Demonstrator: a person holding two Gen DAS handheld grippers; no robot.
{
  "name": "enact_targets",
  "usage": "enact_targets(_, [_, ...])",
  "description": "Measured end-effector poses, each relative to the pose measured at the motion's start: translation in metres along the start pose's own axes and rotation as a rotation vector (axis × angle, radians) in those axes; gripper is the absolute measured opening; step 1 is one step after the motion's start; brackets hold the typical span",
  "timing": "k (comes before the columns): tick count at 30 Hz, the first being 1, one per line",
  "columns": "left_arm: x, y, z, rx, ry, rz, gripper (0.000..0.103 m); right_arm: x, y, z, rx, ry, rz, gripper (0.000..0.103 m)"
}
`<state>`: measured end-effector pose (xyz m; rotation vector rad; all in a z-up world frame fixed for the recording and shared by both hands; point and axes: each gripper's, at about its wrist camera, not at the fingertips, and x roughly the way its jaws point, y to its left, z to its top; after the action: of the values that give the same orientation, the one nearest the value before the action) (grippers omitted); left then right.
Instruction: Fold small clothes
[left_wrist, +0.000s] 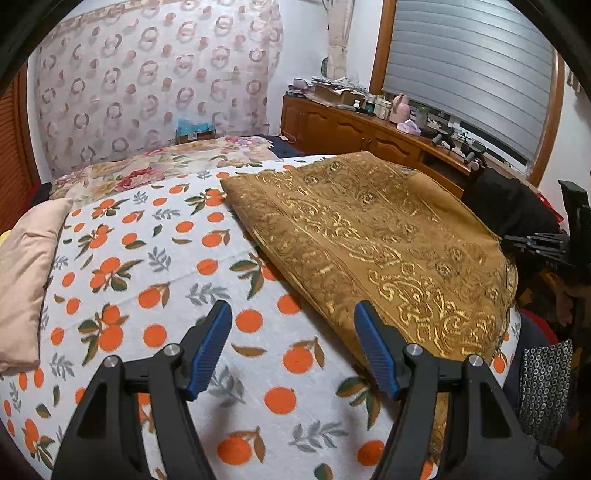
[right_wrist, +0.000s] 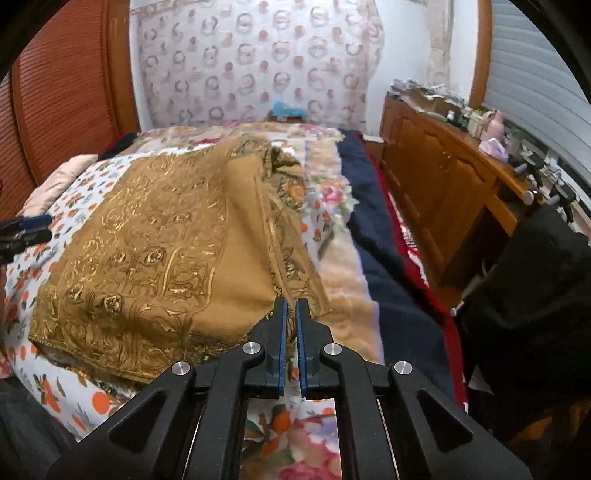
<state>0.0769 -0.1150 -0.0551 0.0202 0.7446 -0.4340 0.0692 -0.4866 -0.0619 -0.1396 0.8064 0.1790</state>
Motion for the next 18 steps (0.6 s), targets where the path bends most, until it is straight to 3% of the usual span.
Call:
enact_targets(5, [0.018,0.016,0.025,-0.006,0.014,0.02,0.069,0.003,0.009,0.021,-0.052,-0.032,-0.004,0.017])
enact_targets(10, [0.049,0.031,0.054,-0.008,0.046,0.043,0.069,0.017,0.013,0.058,-0.087,-0.09,0.022,0.045])
enact_targets(14, [0.075,0.046,0.073,-0.043,0.084,0.002,0.064,0.045,0.015,0.091,-0.113,-0.107,0.06,0.048])
enact_targets(18, [0.099,0.052,0.085,-0.038,0.118,0.031,0.06,0.08,0.018,0.118,-0.145,-0.091,0.093,0.052])
